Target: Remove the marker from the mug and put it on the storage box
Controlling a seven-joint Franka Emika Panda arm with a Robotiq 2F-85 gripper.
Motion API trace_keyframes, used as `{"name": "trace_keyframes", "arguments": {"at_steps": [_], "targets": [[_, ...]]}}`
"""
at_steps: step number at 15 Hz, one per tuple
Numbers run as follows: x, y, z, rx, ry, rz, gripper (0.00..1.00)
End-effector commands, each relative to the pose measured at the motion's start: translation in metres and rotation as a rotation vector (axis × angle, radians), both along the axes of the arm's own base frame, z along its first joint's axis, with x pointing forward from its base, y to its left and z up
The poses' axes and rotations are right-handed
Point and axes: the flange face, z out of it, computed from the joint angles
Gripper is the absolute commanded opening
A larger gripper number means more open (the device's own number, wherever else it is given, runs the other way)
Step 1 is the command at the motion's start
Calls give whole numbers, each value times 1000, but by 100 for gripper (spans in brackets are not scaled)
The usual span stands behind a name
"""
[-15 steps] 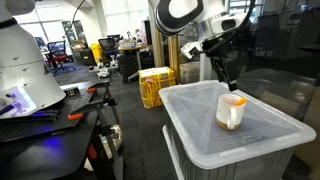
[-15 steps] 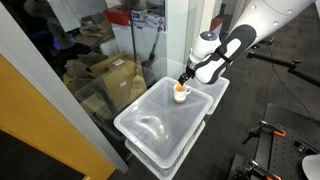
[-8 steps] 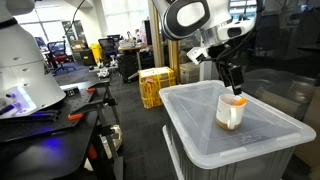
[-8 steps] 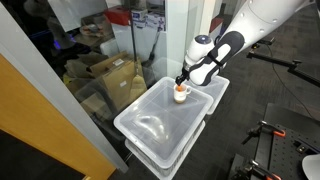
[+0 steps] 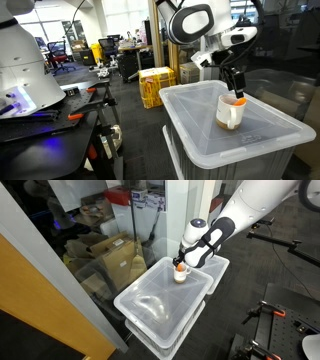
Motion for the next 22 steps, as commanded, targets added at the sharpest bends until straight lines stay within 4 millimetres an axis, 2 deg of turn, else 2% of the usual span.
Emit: {"name": "trace_keyframes", "arguments": {"at_steps": [1, 6, 16, 22], "targets": [[8, -3, -6, 5, 6, -42, 66], [9, -2, -14, 8, 15, -48, 57], [13, -6, -22, 8, 24, -52, 57], [20, -7, -26, 8, 32, -55, 51]]}}
